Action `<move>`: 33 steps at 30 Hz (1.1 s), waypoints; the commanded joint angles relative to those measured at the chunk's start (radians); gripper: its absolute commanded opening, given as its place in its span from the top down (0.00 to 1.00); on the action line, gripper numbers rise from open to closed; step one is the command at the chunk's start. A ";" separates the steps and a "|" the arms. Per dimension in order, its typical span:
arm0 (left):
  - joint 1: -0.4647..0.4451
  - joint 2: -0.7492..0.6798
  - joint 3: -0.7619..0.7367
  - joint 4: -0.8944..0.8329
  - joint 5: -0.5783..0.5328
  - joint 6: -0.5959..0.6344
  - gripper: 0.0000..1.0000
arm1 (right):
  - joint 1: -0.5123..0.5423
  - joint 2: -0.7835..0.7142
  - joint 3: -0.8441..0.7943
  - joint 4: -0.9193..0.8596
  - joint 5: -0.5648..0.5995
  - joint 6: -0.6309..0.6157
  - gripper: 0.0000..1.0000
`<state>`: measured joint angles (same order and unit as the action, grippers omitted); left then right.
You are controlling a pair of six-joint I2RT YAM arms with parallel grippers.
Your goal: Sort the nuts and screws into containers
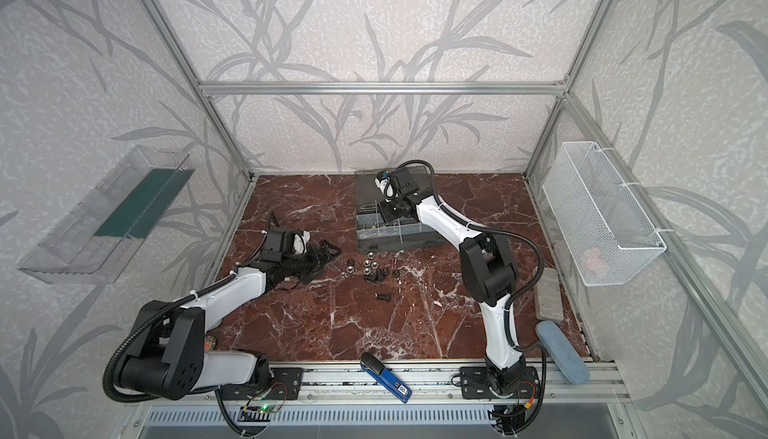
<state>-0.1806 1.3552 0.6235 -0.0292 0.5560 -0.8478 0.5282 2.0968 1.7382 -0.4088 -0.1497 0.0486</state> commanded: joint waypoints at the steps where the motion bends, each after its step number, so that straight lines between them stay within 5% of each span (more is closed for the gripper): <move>1: -0.001 -0.018 -0.003 0.008 0.005 -0.002 0.00 | -0.001 0.031 0.036 0.040 0.061 0.024 1.00; 16: 0.000 -0.028 -0.002 -0.011 -0.007 0.004 0.00 | -0.001 0.106 0.044 0.068 0.092 0.023 1.00; 23: -0.002 -0.026 0.002 -0.036 -0.026 0.010 0.01 | -0.002 0.089 0.044 0.059 0.103 0.022 0.70; 33: -0.002 -0.053 0.025 -0.126 -0.075 0.049 0.01 | -0.002 -0.045 -0.043 0.047 -0.005 -0.001 0.59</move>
<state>-0.1806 1.3281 0.6239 -0.1055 0.5129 -0.8253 0.5282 2.1559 1.7298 -0.3614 -0.0902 0.0628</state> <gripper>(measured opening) 0.995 0.405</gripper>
